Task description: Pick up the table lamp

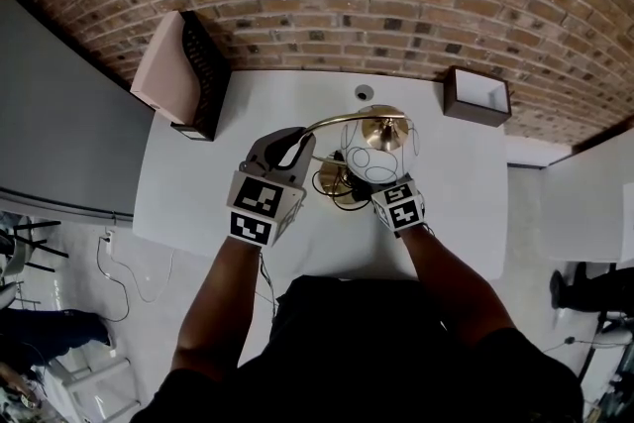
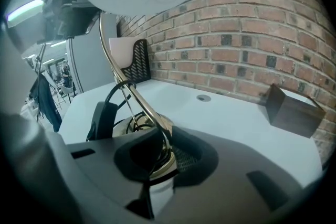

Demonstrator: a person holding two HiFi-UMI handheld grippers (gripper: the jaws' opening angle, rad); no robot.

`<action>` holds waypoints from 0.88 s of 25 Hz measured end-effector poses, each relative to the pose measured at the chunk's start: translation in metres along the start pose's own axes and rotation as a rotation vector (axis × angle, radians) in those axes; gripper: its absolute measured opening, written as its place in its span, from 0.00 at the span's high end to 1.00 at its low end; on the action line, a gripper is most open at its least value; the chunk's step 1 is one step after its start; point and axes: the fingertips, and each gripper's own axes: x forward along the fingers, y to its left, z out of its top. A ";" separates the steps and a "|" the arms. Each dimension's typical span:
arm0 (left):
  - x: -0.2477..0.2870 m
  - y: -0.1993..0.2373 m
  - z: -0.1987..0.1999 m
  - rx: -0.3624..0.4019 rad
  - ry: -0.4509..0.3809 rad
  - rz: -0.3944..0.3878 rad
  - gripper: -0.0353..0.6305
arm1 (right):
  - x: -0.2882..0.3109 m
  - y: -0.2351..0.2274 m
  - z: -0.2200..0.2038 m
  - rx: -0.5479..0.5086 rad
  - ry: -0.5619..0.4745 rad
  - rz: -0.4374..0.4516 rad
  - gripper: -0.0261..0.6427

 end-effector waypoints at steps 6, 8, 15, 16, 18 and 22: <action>-0.001 -0.001 0.001 -0.017 -0.003 -0.012 0.88 | -0.001 0.000 -0.001 0.027 -0.030 0.020 0.87; -0.002 -0.001 0.001 -0.020 -0.009 -0.006 0.88 | 0.001 0.000 -0.001 0.012 -0.034 0.024 0.88; -0.002 -0.002 -0.001 -0.021 0.002 -0.011 0.88 | 0.004 0.000 -0.004 0.044 -0.041 0.029 0.89; -0.002 -0.001 -0.001 -0.023 0.000 -0.008 0.88 | 0.004 0.000 -0.003 0.050 -0.042 0.030 0.89; -0.002 -0.001 0.000 -0.024 -0.008 -0.002 0.88 | 0.005 0.000 -0.004 0.059 -0.041 0.043 0.89; -0.001 -0.002 0.000 -0.023 -0.001 -0.009 0.88 | 0.005 0.000 -0.005 0.075 -0.042 0.088 0.89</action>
